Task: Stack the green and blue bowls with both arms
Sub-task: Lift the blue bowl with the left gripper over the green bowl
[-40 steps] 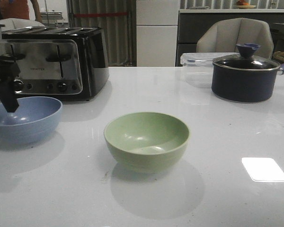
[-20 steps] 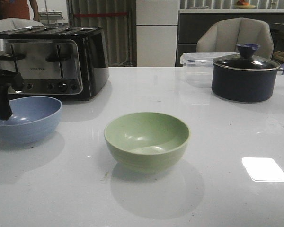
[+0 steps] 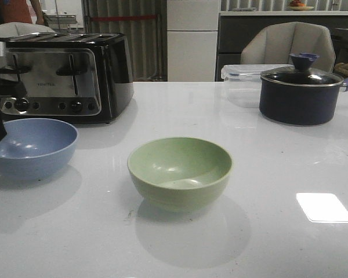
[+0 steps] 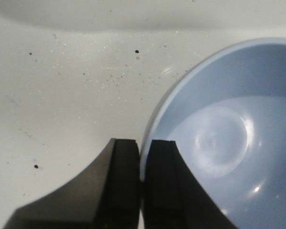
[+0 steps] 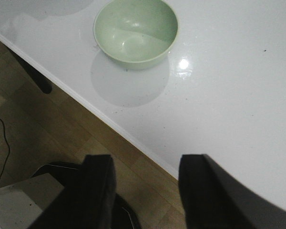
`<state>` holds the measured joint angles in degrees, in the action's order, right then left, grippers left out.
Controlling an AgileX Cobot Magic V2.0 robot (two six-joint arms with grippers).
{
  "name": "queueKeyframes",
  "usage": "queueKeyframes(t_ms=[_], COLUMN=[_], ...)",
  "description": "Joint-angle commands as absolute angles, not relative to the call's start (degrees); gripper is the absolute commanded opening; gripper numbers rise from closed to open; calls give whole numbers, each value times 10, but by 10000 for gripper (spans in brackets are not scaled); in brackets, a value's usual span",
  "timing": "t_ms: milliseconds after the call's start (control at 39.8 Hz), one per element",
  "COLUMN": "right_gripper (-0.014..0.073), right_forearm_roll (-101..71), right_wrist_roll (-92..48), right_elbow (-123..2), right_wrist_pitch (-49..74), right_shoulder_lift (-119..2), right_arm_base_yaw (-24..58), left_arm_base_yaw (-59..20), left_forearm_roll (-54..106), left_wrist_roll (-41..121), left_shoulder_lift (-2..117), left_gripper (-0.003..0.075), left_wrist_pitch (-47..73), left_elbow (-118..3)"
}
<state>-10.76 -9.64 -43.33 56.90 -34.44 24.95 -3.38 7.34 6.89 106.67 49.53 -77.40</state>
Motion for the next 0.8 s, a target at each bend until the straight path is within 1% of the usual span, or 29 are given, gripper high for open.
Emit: queueKeyframes(t_ms=[0, 151, 352, 478, 628, 779], right_gripper=[431, 431, 431, 431, 431, 431], right_forearm_roll=[-109, -109, -109, -109, -109, -109], right_wrist_roll=[-102, -102, -102, -102, -102, -102], right_elbow=[-448, -448, -448, -448, -448, -448], right_wrist_pitch=[534, 534, 534, 534, 534, 534], right_shoulder_lift=[-344, -344, -344, -344, -344, -344], right_arm_base_yaw=[249, 249, 249, 249, 249, 249], left_arm_base_yaw=[-38, -63, -140, -200, -267, -306], left_forearm_roll=[82, 84, 88, 90, 91, 91], left_wrist_roll=[83, 106, 107, 107, 107, 107], left_shoulder_lift=[1012, 988, 978, 978, 982, 989], left_gripper=[98, 98, 98, 98, 98, 98], left_wrist_pitch=[519, 576, 637, 639, 624, 615], left_elbow=[-812, -864, -943, -969, -970, -970])
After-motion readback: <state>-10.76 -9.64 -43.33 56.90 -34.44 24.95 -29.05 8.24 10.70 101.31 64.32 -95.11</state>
